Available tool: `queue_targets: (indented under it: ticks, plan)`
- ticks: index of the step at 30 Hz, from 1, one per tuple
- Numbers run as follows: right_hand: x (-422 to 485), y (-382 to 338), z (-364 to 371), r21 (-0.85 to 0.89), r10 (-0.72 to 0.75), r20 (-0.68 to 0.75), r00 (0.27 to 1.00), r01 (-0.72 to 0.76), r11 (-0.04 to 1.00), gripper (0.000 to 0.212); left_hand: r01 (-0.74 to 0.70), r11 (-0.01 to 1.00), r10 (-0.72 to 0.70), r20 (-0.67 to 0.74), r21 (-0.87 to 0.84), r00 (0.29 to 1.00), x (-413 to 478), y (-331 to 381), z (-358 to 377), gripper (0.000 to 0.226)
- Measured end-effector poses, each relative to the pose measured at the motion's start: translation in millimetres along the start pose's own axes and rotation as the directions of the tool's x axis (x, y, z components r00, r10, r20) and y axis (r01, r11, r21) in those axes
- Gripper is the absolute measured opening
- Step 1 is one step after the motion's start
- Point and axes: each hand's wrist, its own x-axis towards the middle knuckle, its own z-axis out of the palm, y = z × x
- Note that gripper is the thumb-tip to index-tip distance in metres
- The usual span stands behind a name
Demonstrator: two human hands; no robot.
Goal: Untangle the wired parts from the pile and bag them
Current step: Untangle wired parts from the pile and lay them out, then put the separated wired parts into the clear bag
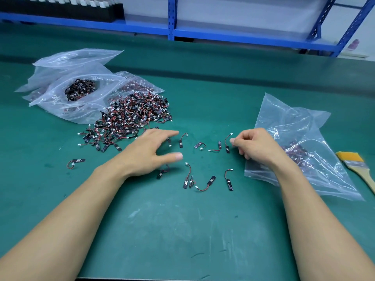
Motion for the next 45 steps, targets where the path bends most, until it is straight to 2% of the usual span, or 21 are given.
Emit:
queue_targets:
  ticks: [2,5,9,13,16,20,21,24,27,31,33,36,38,40,43,45]
  plan:
    - [0,-1,-2,0.049,0.006,0.002,1.0,-0.006,0.999,0.033,-0.024,0.997,0.016,0.101,0.075,0.995,-1,11,8,0.109]
    - [1,-4,-2,0.143,0.016,-0.002,1.0,-0.015,0.99,0.039,-0.134,0.976,0.103,0.177,0.171,0.979,1,30,26,0.127]
    - [2,-6,-2,0.274,0.016,-0.053,0.998,-0.001,0.962,0.045,-0.22,0.95,0.181,0.186,0.22,0.966,14,58,50,0.137]
    - [2,-8,-2,0.341,0.009,-0.089,0.996,0.022,0.94,0.05,-0.234,0.943,0.198,0.166,0.235,0.966,34,81,68,0.134]
    - [2,-9,-2,0.38,0.011,-0.125,0.992,0.038,0.924,0.051,-0.216,0.954,0.193,0.123,0.208,0.973,46,90,74,0.115]
    - [2,-11,0,0.378,-0.01,-0.18,0.984,0.079,0.922,0.048,-0.248,0.96,0.259,-0.07,0.132,0.963,49,82,65,0.042]
    - [2,-11,0,0.37,-0.026,-0.198,0.98,0.099,0.924,0.047,-0.246,0.96,0.261,-0.115,0.135,0.958,49,78,62,0.03]
    - [-1,-12,-2,0.353,-0.091,-0.242,0.966,0.175,0.919,0.045,-0.223,0.969,0.24,-0.204,0.102,0.949,46,69,57,0.024]
    - [-6,-15,-5,0.191,-0.201,-0.235,0.951,0.248,0.95,0.041,-0.24,0.971,0.237,-0.208,0.013,0.949,43,65,52,0.037]
    - [-22,-24,-25,-0.115,-0.214,-0.012,0.977,0.211,0.971,0.032,-0.256,0.957,0.254,0.037,0.134,0.967,40,62,53,0.08]
    - [-32,-28,-40,-0.313,-0.135,0.121,0.983,0.167,0.935,0.038,-0.24,0.963,0.235,0.058,0.125,0.97,41,61,56,0.076]
    - [-42,-28,-61,-0.516,0.043,0.234,0.971,0.087,0.852,0.057,-0.252,0.967,0.254,-0.026,0.046,0.967,43,60,56,0.049]
    - [-44,-26,-67,-0.587,0.136,0.258,0.957,0.043,0.809,0.066,-0.26,0.965,0.261,-0.076,0.024,0.962,44,58,55,0.041]
    - [-44,-23,-69,-0.636,0.182,0.26,0.948,0.026,0.772,0.066,-0.244,0.969,0.247,-0.108,0.045,0.963,43,58,53,0.054]
    - [-40,-21,-70,-0.615,0.187,0.26,0.947,0.013,0.789,0.047,-0.16,0.968,0.187,-0.13,0.193,0.974,43,58,49,0.077]
    - [-36,-24,-69,-0.586,0.142,0.26,0.955,0.04,0.809,0.034,-0.114,0.962,0.14,-0.092,0.249,0.986,44,57,48,0.081]
